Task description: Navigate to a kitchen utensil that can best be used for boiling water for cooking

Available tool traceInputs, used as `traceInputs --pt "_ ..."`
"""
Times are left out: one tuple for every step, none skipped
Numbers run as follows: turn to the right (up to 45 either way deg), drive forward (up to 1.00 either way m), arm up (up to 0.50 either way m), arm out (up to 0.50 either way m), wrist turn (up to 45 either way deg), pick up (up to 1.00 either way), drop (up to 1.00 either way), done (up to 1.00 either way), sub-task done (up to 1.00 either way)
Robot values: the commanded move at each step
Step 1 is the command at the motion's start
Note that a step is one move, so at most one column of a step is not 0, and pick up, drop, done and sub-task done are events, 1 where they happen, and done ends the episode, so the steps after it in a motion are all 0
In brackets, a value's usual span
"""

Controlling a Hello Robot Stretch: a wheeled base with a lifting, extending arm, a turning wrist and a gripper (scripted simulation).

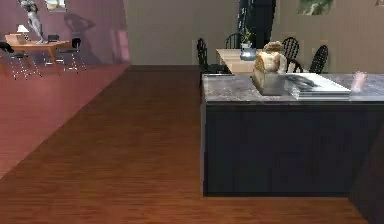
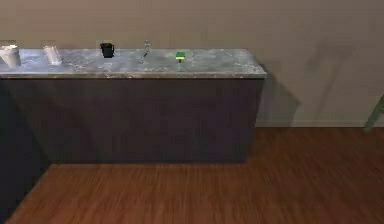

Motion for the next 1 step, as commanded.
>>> traceInputs --pt "-24.0 0.00 0.00 0.00 0.0 0.00 0.00 0.00 0.00"
